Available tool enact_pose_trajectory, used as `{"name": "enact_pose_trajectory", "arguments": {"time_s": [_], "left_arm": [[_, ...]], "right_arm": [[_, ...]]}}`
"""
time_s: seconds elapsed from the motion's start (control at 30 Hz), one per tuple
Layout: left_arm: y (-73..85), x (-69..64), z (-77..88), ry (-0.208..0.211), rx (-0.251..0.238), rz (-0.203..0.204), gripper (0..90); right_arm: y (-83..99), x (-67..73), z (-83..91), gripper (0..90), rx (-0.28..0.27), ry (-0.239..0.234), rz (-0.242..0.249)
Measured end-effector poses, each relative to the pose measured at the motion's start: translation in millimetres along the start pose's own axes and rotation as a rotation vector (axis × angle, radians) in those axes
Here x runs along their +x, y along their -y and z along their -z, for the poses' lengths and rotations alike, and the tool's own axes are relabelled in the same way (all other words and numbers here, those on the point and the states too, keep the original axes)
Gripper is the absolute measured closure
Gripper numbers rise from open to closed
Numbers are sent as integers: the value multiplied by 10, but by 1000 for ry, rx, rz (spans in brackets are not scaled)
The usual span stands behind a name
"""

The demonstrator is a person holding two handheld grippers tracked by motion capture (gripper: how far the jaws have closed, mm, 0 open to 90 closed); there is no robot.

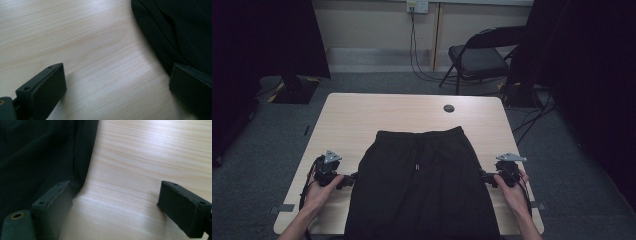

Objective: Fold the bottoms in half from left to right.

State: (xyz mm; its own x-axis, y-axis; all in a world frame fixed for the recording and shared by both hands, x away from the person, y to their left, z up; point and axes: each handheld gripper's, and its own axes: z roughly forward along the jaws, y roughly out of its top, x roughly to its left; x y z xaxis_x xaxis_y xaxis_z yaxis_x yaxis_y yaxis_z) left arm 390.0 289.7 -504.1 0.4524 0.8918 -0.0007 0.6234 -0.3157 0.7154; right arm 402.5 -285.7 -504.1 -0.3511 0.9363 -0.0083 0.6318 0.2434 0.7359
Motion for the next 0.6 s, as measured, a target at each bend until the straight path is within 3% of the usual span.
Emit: {"name": "enact_pose_trajectory", "arguments": {"time_s": [0.07, 0.17, 0.4, 0.6], "left_arm": [[1, 7, 8, -6, -8, 12, 17], [-2, 19, 48, -16, -16, 15, 166], [-31, 42, 155, -4, -1, 14, 193], [-39, -10, 307, 17, -39, -16, 231]], "right_arm": [[1, 5, 2, 108, 0, 3, -3], [-4, 7, 8, 116, 7, 1, -2], [-26, 30, 65, 193, 23, -18, 3], [-121, 101, 245, 214, -39, -31, 3]]}}
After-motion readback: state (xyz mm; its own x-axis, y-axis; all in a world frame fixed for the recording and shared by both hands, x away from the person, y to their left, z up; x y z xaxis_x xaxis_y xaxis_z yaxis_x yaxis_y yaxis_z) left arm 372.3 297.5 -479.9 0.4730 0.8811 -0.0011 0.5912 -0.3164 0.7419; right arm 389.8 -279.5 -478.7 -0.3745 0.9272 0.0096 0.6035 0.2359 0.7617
